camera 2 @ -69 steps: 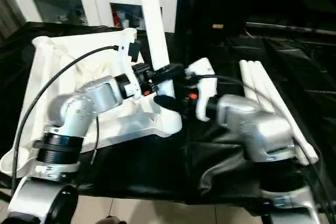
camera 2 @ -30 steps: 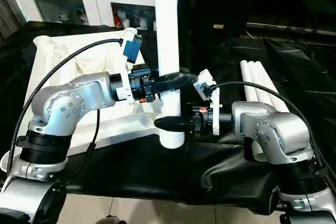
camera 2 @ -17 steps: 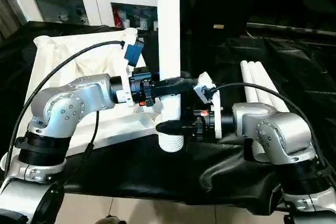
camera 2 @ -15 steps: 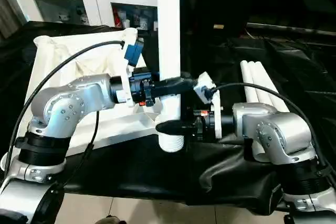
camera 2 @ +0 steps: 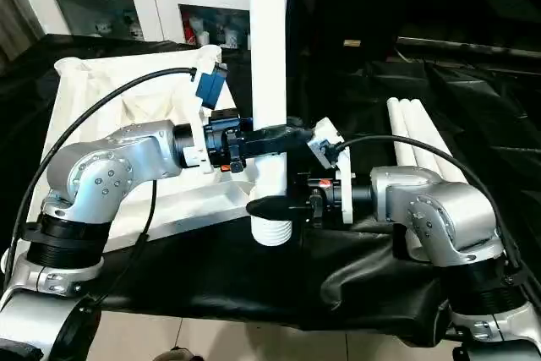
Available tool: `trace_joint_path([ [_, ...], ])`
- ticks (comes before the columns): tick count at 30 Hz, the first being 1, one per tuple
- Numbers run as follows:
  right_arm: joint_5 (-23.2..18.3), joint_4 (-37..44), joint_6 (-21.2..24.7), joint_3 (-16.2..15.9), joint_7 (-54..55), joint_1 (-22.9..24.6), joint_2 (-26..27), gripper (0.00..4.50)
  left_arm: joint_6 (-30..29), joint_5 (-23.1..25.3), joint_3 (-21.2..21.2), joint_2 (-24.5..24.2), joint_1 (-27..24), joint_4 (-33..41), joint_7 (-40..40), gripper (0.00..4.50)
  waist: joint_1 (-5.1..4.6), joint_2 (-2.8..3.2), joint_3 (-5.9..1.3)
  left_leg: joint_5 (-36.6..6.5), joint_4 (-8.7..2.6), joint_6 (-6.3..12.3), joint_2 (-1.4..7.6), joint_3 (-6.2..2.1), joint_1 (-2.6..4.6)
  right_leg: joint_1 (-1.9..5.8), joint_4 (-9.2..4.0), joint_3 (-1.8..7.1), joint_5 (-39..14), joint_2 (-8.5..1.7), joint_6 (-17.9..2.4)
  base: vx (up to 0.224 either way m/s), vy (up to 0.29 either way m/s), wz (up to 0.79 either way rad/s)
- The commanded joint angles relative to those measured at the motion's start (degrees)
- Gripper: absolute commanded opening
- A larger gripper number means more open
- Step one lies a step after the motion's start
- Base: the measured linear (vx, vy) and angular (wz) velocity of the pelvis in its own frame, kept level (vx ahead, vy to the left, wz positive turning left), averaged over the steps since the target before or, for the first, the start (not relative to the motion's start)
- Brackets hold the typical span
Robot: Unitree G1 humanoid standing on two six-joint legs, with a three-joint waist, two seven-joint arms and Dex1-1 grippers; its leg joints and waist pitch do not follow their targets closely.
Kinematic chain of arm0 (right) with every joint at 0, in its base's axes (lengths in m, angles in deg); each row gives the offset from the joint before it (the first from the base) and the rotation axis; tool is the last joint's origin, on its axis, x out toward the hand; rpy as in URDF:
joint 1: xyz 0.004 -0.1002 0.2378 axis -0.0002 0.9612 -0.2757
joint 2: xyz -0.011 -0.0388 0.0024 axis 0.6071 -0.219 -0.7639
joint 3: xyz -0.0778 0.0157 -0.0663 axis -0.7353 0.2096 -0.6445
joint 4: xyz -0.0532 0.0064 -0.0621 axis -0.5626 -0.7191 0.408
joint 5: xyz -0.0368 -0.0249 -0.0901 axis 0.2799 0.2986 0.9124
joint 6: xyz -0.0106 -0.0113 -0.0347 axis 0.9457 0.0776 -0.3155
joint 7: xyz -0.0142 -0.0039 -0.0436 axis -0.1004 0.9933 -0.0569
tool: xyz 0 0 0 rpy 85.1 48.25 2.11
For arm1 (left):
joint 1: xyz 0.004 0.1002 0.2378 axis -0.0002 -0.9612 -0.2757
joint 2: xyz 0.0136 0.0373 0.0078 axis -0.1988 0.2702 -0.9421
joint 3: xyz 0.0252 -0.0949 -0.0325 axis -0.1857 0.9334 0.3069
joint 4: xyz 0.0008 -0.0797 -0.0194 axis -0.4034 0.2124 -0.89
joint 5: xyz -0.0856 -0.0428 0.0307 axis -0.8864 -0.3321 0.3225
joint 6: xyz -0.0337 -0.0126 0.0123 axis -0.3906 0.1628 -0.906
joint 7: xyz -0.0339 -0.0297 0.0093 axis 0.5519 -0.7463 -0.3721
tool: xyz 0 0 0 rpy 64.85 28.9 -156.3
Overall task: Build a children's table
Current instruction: Pick table leg
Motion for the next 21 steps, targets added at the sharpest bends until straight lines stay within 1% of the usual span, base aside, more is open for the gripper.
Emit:
trace_joint_path([
  [1,-0.4,0.5,-1.0,1.1,-0.3,-1.0,-0.2,3.12,-1.1,-0.1,-2.7,0.0,0.0,0.9,1.1,1.90,0.22,-0.96,-4.36,0.5,-3.18,3.64,3.62,-1.24,1.04,2.77,-3.70,2.81,5.3,-5.07,-15.5,0.000,0.000,0.00],
  [3,-0.7,0.6,-1.1,1.1,-0.6,-1.0,-0.4,3.12,-1.1,-0.2,-2.8,0.0,0.0,1.0,1.2,1.90,0.22,-1.06,-4.32,0.3,-3.23,3.56,3.66,-1.23,1.07,2.75,-3.72,2.79,5.1,-5.03,-15.5,0.000,0.000,0.00],
  [5,-1.0,0.7,-1.0,1.2,-1.0,-0.9,-0.4,3.12,-1.2,-0.3,-2.8,0.0,0.0,1.1,1.2,1.90,0.26,-1.03,-4.35,0.4,-3.19,3.59,3.64,-1.23,1.03,2.80,-3.66,2.80,5.2,-5.08,-15.6,0.000,0.000,0.00],
  [6,-1.3,0.8,-0.8,1.2,-1.3,-1.0,-0.4,2.85,-1.3,-0.5,-2.8,0.1,-0.1,1.3,1.3,1.90,0.26,-1.02,-4.32,0.3,-3.20,3.58,3.63,-1.22,1.03,2.77,-3.71,2.80,5.1,-5.07,-15.6,0.000,0.000,0.00],
  [8,-1.5,0.8,-0.6,1.2,-1.5,-0.9,-0.3,2.78,-1.3,-0.5,-2.8,0.1,-0.1,1.3,1.3,1.90,0.25,-1.19,-4.32,0.3,-3.20,3.66,3.62,-1.22,0.98,2.83,-3.70,2.82,5.0,-5.06,-15.5,0.000,0.000,0.00],
  [9,-1.5,0.8,-0.6,1.2,-1.5,-0.9,-0.3,2.75,-1.3,-0.5,-2.8,0.1,-0.1,1.3,1.3,1.90,0.28,-1.16,-4.33,0.5,-3.17,3.75,3.58,-1.20,0.97,2.83,-3.68,2.82,5.1,-5.08,-15.4,0.000,0.000,0.00],
  [12,-2.0,0.9,0.0,1.2,-1.7,-0.9,-0.2,2.35,-1.3,-0.6,-2.6,0.2,-0.1,1.4,1.2,1.90,0.32,-1.11,-4.37,0.7,-3.14,3.85,3.59,-1.22,0.97,2.83,-3.65,2.80,5.0,-5.08,-15.4,0.000,0.000,0.00],
  [14,-2.1,0.9,0.0,1.2,-1.7,-0.9,-0.1,2.32,-1.3,-0.5,-2.6,0.2,-0.1,1.4,1.2,1.90,0.31,-1.11,-4.35,0.7,-3.14,3.86,3.59,-1.22,0.95,2.80,-3.63,2.80,5.1,-5.06,-15.4,0.000,0.000,0.00],
  [15,-2.0,1.0,0.0,1.2,-1.7,-0.9,-0.1,2.11,-1.1,-0.6,-2.2,0.4,0.1,1.2,1.1,1.90,0.30,-1.13,-4.35,0.7,-3.14,3.86,3.57,-1.22,0.95,2.81,-3.66,2.78,5.0,-5.04,-15.4,0.000,0.000,0.00],
  [16,-2.0,1.0,0.0,1.2,-1.7,-0.8,-0.1,2.01,-1.5,-0.7,-1.7,0.7,0.4,0.9,0.2,2.46,0.29,-1.13,-4.34,0.7,-3.15,3.84,3.58,-1.21,0.96,2.80,-3.66,2.78,4.9,-5.03,-15.4,0.000,0.000,0.00],
  [17,-1.9,1.1,0.0,1.1,-1.6,-0.8,0.0,2.01,-3.1,-1.8,0.1,1.7,1.2,-0.2,-1.7,2.60,0.27,-1.15,-4.35,0.6,-3.12,3.75,3.57,-1.18,0.96,2.82,-3.62,2.79,4.9,-5.02,-15.5,0.000,0.000,0.00],
  [18,-1.9,1.1,0.0,1.1,-1.6,-0.7,0.0,2.00,-3.5,-2.3,0.7,2.1,1.5,-0.6,-2.0,2.60,0.32,-1.16,-4.33,0.6,-3.07,3.71,3.50,-1.17,0.94,2.83,-3.67,2.78,5.1,-5.07,-15.8,0.000,0.000,0.00],
  [20,-1.8,1.1,0.0,1.0,-1.6,-0.7,0.1,1.97,-3.7,-2.6,1.0,2.1,1.8,-1.0,-1.9,2.66,0.40,-1.14,-4.38,0.6,-3.05,3.75,3.52,-1.19,0.96,2.85,-3.68,2.80,5.0,-5.10,-15.8,0.000,0.000,0.00],
  [21,-1.7,1.2,-0.1,0.9,-1.5,-0.6,0.1,1.95,-2.2,-1.8,1.0,1.8,2.0,-1.2,-1.6,2.79,0.46,-1.13,-4.38,0.7,-3.08,3.93,3.54,-1.24,0.96,2.82,-3.68,2.78,5.0,-5.03,-15.5,0.000,0.000,0.00],
])
